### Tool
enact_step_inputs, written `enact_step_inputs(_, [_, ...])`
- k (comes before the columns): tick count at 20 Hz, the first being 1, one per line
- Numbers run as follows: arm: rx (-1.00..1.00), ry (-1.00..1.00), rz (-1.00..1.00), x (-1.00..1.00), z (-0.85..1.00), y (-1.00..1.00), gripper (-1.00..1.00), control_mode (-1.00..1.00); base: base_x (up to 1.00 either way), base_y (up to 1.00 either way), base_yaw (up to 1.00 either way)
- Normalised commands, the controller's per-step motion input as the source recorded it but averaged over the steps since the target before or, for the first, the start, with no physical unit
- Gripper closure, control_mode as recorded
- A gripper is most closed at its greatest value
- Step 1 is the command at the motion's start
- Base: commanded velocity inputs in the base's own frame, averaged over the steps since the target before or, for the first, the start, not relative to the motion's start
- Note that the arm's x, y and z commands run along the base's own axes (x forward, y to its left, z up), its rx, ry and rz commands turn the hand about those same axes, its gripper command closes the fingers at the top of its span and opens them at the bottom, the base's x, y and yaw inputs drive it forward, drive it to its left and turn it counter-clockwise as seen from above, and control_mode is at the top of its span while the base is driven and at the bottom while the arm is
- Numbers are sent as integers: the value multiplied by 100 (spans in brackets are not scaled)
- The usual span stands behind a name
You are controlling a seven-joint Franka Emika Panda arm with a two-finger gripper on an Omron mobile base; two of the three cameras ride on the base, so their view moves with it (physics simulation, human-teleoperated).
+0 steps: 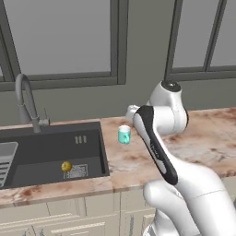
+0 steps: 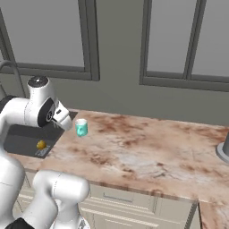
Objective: Clear the mugs and bowl far away from the sink.
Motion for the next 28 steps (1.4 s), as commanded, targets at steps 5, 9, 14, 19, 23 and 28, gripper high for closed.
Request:
enact_step_inputs(5, [-5,0,14,32,-42,0,-100,-100,0,0,0])
enact_step_inputs(9, [0,0,15,42,-32,0,-100,-100,0,0,0])
enact_step_inputs(14, [0,0,14,46,-25,0,-100,-100,0,0,0])
enact_step_inputs(19, [-3,0,9,38,-26,0,-100,-100,0,0,0])
enact_step_inputs(23, [-7,0,0,18,-28,0,-100,-100,0,0,0])
enact_step_inputs(28, [-9,0,0,22,-23,0,-100,-100,0,0,0])
